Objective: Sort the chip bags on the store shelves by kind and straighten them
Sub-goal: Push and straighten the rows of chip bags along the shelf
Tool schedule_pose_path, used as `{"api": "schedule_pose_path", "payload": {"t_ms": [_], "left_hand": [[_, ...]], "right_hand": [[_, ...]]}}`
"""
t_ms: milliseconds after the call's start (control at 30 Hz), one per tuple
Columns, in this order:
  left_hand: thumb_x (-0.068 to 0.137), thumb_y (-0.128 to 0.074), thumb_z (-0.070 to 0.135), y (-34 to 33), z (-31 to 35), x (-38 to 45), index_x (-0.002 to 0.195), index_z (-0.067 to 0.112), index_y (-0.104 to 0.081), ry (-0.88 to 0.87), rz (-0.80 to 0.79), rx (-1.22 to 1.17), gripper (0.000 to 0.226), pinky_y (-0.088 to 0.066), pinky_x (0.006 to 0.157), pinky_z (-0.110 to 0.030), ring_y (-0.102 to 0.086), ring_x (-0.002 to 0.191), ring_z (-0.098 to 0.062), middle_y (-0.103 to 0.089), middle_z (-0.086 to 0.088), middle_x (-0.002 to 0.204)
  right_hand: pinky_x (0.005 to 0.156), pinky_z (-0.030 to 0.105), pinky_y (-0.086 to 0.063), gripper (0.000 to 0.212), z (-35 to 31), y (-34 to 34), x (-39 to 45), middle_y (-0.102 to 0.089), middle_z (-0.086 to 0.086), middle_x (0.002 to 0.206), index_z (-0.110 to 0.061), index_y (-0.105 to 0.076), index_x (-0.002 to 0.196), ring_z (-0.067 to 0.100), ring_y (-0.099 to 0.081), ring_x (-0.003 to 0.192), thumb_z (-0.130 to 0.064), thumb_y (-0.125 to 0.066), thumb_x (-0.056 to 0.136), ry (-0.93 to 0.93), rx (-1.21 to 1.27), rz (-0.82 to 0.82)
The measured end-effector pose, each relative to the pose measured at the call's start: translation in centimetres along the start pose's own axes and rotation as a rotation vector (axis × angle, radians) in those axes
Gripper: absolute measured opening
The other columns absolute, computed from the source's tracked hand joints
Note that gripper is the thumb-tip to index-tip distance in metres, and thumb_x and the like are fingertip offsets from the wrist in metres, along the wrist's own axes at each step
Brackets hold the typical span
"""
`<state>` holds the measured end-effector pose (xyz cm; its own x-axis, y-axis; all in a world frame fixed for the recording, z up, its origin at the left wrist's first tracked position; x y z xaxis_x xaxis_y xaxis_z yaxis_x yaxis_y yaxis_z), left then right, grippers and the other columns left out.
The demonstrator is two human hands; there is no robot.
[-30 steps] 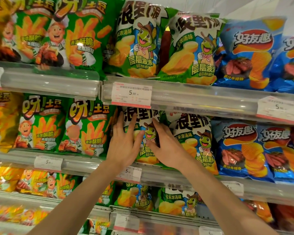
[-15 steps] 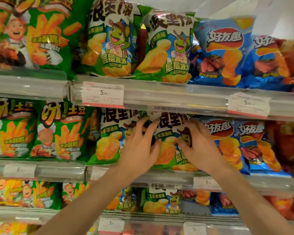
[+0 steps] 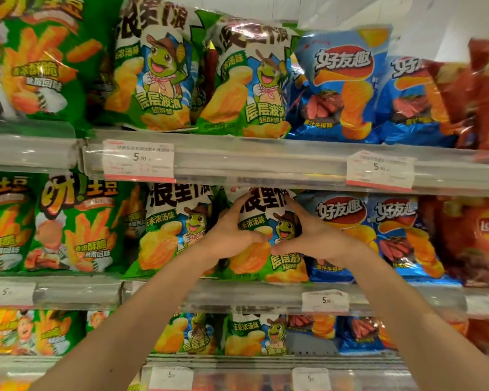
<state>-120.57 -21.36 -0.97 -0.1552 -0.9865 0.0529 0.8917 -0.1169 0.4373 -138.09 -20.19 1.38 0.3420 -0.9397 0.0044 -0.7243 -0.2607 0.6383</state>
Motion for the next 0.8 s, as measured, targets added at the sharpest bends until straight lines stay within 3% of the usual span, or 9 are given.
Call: {"api": "schedule_pose_path", "payload": {"t_ms": [100,133,200,267,367,500,600,700,800], "left_hand": [[0.069,-0.090,0.014,0.4,0.6,-0.4,0.155,0.041,-0.021,-0.076,0.040,0.046,0.113,-0.034,0.117,-0.037,-0.036,0.139,-0.018,-0.031,0.002,0.148],[0.069,-0.090,0.013,0.6,0.8,-0.6,0.155,0.039,-0.020,-0.103,0.046,0.060,0.114,-0.032,0.119,-0.037,-0.034,0.140,-0.017,-0.030,0.005,0.144],[0.067,-0.091,0.013,0.9,1.0,-0.7,0.157,0.036,-0.017,-0.134,0.043,0.092,0.119,-0.030,0.121,-0.041,-0.030,0.143,-0.018,-0.027,0.008,0.145],[0.065,-0.093,0.018,1.0,1.1,-0.5,0.159,0.037,-0.009,-0.144,0.026,0.150,0.127,-0.025,0.123,-0.044,-0.021,0.150,-0.021,-0.016,0.004,0.160],[0.069,-0.091,0.022,0.9,1.0,-0.4,0.158,0.041,0.007,-0.110,-0.018,0.232,0.134,-0.010,0.125,-0.039,0.004,0.155,-0.017,0.012,0.004,0.167],[0.074,-0.089,0.022,0.7,0.9,-0.4,0.155,0.041,0.016,-0.108,-0.032,0.256,0.134,-0.008,0.125,-0.039,0.011,0.154,-0.016,0.027,0.006,0.164],[0.080,-0.084,0.033,0.8,0.7,-1.2,0.154,0.046,0.018,-0.223,0.001,0.344,0.126,-0.004,0.123,-0.037,0.014,0.153,-0.017,0.035,0.008,0.161],[0.095,-0.057,0.053,1.1,0.4,-3.4,0.157,0.043,0.009,-0.424,0.145,0.691,0.091,-0.009,0.122,-0.040,0.003,0.154,-0.025,0.024,0.002,0.166],[0.103,-0.031,0.054,1.1,-0.4,-4.8,0.160,0.024,-0.019,-0.557,0.367,1.052,0.066,-0.015,0.124,-0.052,-0.018,0.153,-0.032,-0.007,-0.010,0.169]], "right_hand": [[0.079,-0.004,-0.039,0.111,0.3,-0.2,-0.4,-0.043,-0.026,0.123,-0.041,-0.004,0.146,-0.027,-0.048,0.095,-0.002,-0.083,0.077,0.033,-0.038,0.020],[0.089,0.000,-0.037,0.114,0.3,-0.2,-0.6,-0.042,-0.022,0.130,-0.042,-0.001,0.145,-0.025,-0.045,0.104,-0.007,-0.085,0.077,0.047,-0.068,0.038],[0.103,0.010,-0.028,0.124,0.3,-0.1,-0.8,-0.025,-0.009,0.153,-0.041,0.005,0.154,-0.007,-0.030,0.127,-0.018,-0.088,0.075,0.062,-0.154,0.087],[0.104,0.012,-0.024,0.130,0.4,0.0,-0.7,-0.011,-0.006,0.160,-0.036,0.009,0.158,0.001,-0.024,0.135,-0.022,-0.089,0.074,0.078,-0.178,0.122],[0.106,0.014,-0.026,0.134,0.6,-0.3,-0.3,-0.008,-0.008,0.162,-0.037,0.012,0.158,0.004,-0.024,0.141,-0.023,-0.090,0.072,0.111,-0.198,0.149],[0.097,0.002,-0.025,0.134,1.0,-0.6,0.1,-0.004,-0.008,0.163,-0.035,0.015,0.157,-0.006,-0.019,0.129,-0.021,-0.089,0.074,0.116,-0.200,0.133],[0.101,0.003,-0.021,0.132,1.2,-0.5,0.1,0.000,-0.007,0.166,-0.033,0.015,0.158,-0.007,-0.014,0.132,-0.024,-0.088,0.076,0.121,-0.206,0.134],[0.101,-0.003,-0.016,0.118,0.8,-0.7,-1.1,0.018,-0.011,0.166,-0.040,0.017,0.156,-0.007,-0.007,0.140,-0.035,-0.078,0.086,0.125,-0.276,0.128],[0.121,0.035,-0.026,0.085,0.8,-2.1,-2.3,0.027,-0.008,0.164,-0.036,0.012,0.158,0.017,-0.007,0.155,-0.053,-0.048,0.100,0.170,-0.548,0.258]]}}
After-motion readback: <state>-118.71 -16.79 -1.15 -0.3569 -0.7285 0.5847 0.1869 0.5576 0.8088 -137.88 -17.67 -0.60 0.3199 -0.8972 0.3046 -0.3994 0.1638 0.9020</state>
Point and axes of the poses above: each hand's wrist, its own x-axis towards the middle knuckle, its own y-axis out of the back of the hand, z = x × y, the point moved 5 cm from there along x, towards the middle knuckle
